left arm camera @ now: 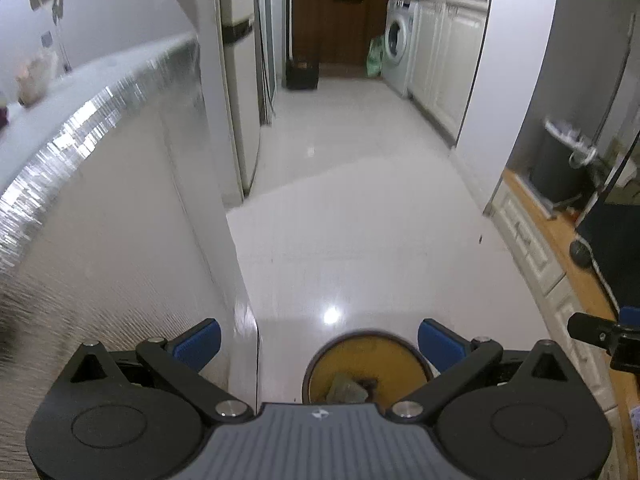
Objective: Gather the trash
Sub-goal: 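Move both open tools back over the table toward the remaining trash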
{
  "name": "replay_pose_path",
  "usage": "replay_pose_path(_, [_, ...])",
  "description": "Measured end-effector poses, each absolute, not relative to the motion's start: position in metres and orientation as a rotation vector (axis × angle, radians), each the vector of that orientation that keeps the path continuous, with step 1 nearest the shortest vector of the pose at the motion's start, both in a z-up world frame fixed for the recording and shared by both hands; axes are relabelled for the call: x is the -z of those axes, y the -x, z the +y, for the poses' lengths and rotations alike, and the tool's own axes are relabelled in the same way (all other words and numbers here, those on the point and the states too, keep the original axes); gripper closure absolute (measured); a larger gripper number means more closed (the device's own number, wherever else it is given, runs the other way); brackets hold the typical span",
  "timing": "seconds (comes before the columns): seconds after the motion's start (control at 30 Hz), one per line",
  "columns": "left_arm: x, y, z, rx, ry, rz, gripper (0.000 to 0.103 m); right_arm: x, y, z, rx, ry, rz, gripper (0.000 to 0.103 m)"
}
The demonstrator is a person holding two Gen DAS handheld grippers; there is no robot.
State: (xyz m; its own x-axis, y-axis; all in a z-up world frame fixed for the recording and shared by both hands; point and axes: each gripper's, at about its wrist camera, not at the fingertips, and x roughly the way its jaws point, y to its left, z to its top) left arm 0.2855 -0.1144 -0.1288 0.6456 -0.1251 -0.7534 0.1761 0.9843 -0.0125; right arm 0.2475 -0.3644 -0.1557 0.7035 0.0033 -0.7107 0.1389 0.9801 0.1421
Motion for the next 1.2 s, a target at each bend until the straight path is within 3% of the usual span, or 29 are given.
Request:
replay_pose_path(0.8, [-0.027,-0.198,-0.049,0.136,0.042,0.429,0.000,0.018,-0.193,-0.300,-0.055,-0.178,0.315,0.000])
replay_pose_path(1.2, [-0.099,-0.182,-0.005,0.101,-0.050,0.293,0.000,-0.025,-0.193,-0.252,-0.209,-0.166,0.214,0.000])
